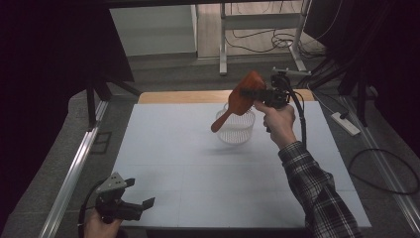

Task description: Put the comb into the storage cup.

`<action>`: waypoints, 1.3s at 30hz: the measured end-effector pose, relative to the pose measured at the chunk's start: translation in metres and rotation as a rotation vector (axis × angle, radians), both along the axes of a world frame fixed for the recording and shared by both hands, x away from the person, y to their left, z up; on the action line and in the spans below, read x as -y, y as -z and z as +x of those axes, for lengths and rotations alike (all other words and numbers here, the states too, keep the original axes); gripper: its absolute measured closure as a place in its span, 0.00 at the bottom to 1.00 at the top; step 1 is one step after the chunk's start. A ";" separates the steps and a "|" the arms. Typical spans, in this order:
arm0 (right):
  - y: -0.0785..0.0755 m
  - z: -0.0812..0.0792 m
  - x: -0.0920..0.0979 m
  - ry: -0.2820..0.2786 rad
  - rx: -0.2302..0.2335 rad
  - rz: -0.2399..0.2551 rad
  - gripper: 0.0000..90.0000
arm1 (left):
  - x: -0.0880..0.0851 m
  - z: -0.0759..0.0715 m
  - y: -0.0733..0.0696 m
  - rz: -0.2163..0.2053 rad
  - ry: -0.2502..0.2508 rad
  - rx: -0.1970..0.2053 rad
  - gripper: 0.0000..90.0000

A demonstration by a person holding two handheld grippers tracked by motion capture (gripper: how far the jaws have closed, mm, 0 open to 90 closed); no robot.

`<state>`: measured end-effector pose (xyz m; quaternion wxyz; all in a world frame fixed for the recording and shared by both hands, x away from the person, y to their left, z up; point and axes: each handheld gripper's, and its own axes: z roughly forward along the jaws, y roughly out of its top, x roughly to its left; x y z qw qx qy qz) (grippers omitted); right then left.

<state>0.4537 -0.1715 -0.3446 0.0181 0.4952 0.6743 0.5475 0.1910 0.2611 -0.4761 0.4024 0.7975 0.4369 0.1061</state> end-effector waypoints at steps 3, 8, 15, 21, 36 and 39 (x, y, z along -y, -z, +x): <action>-0.003 0.003 0.003 0.012 0.004 -0.003 0.61 | 0.000 -0.001 0.000 0.001 -0.001 -0.001 0.00; -0.009 0.007 0.008 0.036 0.014 -0.004 0.61 | 0.000 -0.001 0.000 0.000 0.001 -0.005 0.00; -0.013 0.013 0.012 0.061 0.024 -0.019 0.61 | 0.000 0.000 0.000 -0.001 0.003 -0.008 0.00; -0.014 0.017 0.015 0.078 0.030 -0.028 0.61 | 0.000 0.000 0.000 0.004 0.006 -0.008 0.00; -0.009 0.023 0.016 0.113 0.040 -0.086 0.61 | -0.001 0.001 0.001 -0.004 0.001 -0.019 0.00; -0.006 0.023 0.014 0.111 0.039 -0.094 0.61 | -0.001 0.001 0.001 -0.004 0.001 -0.020 0.00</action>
